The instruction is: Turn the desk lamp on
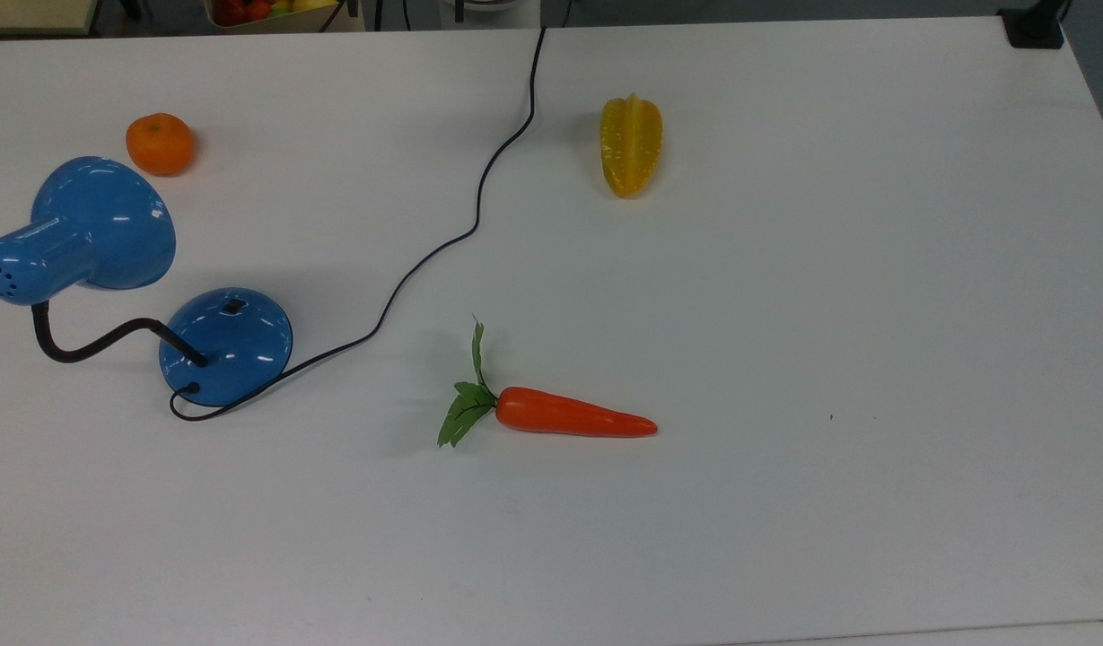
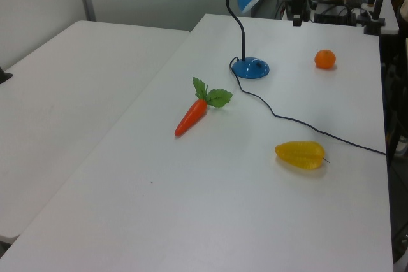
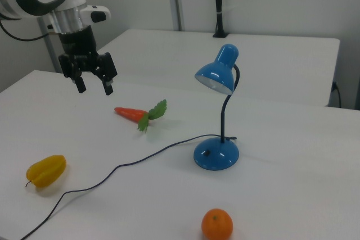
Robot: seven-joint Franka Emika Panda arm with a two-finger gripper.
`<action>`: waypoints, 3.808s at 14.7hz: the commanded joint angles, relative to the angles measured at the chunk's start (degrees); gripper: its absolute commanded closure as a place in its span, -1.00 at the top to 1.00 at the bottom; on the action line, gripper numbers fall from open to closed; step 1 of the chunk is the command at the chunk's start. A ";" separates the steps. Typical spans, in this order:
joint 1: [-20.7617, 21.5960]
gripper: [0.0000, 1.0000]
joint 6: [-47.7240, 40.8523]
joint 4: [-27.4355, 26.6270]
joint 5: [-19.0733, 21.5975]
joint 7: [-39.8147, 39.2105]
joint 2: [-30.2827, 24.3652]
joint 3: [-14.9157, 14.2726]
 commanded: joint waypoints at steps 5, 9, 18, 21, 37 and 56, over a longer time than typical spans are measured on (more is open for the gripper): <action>-0.35 -0.89 -2.71 1.78 1.49 -1.08 0.80 -0.09; -0.26 -1.00 -2.27 1.69 1.49 -1.08 0.89 -0.09; -5.70 -1.00 5.63 -2.43 1.49 4.11 4.31 -0.18; -7.55 -1.00 14.39 -7.60 1.57 5.59 4.67 -0.35; -15.64 -1.00 52.38 -13.60 1.40 7.80 18.73 -1.93; -17.49 -1.00 67.51 -12.28 0.08 7.09 26.11 -2.02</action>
